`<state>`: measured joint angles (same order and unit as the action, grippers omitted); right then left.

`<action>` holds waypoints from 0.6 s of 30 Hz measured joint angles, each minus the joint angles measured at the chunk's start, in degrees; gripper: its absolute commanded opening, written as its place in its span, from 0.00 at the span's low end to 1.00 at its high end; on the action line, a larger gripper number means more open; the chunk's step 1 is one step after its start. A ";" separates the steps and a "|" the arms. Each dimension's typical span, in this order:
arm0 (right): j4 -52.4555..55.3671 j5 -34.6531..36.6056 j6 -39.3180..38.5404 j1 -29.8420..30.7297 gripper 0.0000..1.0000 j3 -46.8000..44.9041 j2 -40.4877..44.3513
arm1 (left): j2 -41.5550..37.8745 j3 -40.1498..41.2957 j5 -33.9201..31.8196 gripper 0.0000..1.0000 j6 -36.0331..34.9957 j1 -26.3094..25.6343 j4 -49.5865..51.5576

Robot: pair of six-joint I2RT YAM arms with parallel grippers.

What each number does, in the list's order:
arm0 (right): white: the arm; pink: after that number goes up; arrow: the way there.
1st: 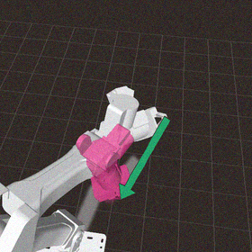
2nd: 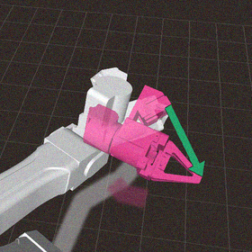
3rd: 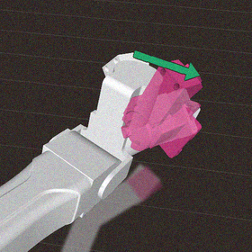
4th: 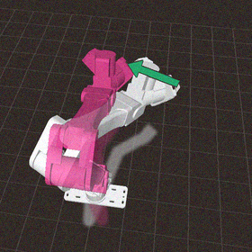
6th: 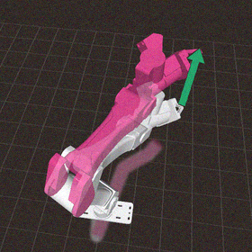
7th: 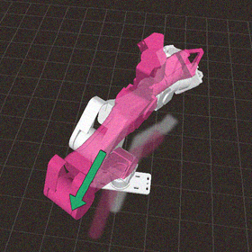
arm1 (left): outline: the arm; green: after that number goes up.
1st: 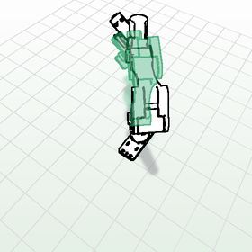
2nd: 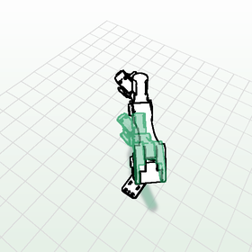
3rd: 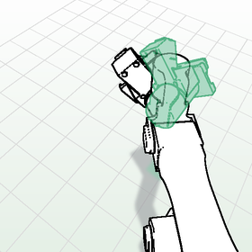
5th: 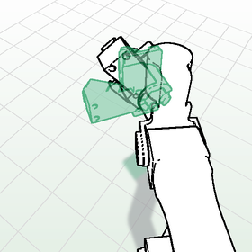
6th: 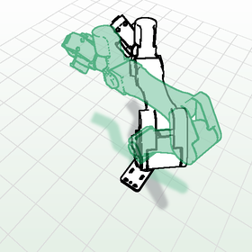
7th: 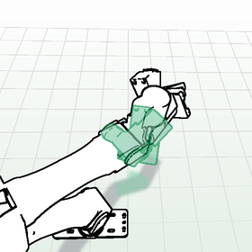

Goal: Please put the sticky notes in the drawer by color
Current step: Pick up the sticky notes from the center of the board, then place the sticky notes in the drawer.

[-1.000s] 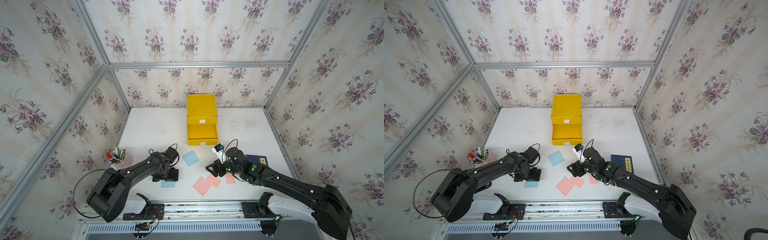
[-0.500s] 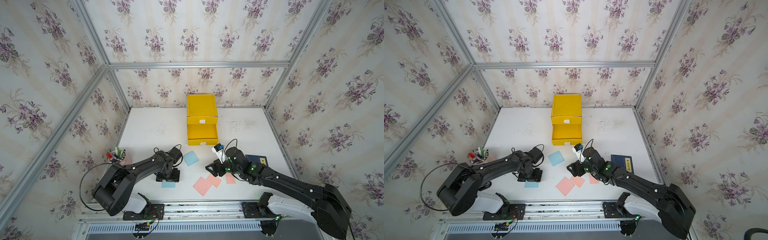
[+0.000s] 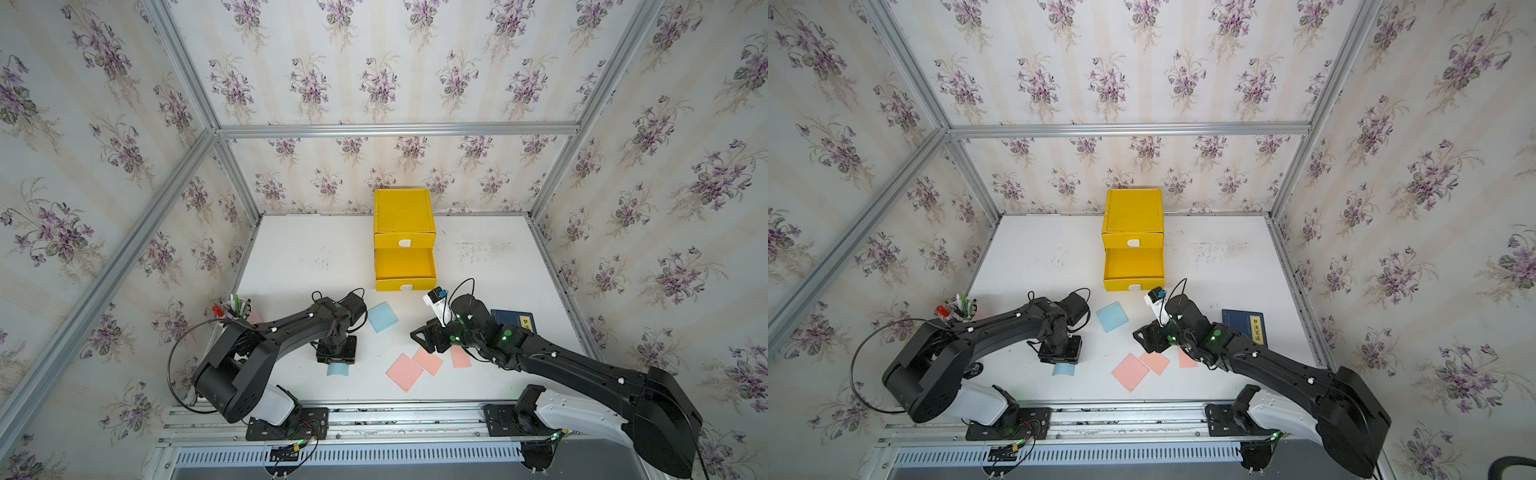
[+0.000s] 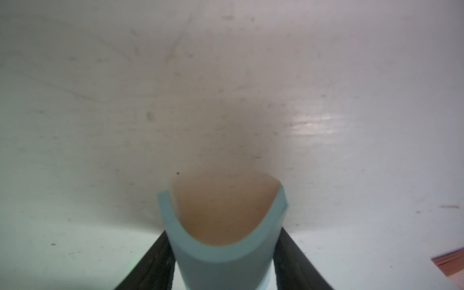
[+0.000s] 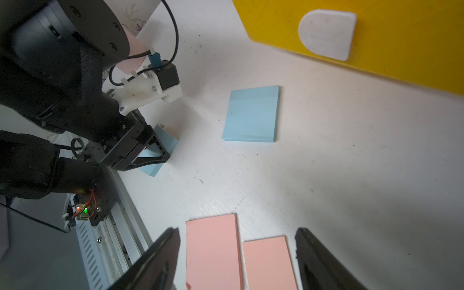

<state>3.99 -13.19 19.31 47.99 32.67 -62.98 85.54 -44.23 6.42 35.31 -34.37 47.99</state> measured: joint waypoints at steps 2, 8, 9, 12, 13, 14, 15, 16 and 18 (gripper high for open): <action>-1.22 -0.98 0.26 0.00 0.77 -0.28 0.46 | -1.44 -2.99 0.35 0.59 -0.13 0.00 0.87; -4.57 -1.27 1.92 -0.02 0.77 -1.79 5.90 | -6.23 -17.25 0.09 0.60 -1.42 0.11 5.70; -4.83 -1.18 2.14 -0.17 0.77 -1.70 6.69 | -6.14 -19.30 -0.17 0.60 -1.75 0.11 6.49; -4.85 0.46 2.23 -0.76 0.77 -0.72 8.11 | -4.13 -28.41 -1.55 0.61 -2.93 0.17 10.25; -4.57 0.79 2.21 -0.81 0.77 -0.28 8.33 | -2.91 -30.86 -1.79 0.61 -3.30 0.17 10.93; -4.31 1.40 2.10 -0.92 0.77 0.17 8.59 | -1.03 -34.10 -2.08 0.61 -3.56 0.17 11.52; -3.82 2.60 2.10 -0.94 0.77 0.59 8.87 | 0.70 -36.92 -2.40 0.61 -3.98 0.17 11.74; -3.58 3.41 2.08 -1.09 0.77 0.79 9.11 | 2.19 -39.39 -2.71 0.61 -4.26 0.17 12.33; -2.97 4.76 2.05 -1.07 0.77 0.87 9.84 | 6.27 -45.57 -3.56 0.61 -5.01 0.17 13.73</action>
<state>1.02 -8.43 21.37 46.92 33.54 -53.15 91.81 -89.80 2.85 30.30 -34.20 61.71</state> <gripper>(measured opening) 0.767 0.613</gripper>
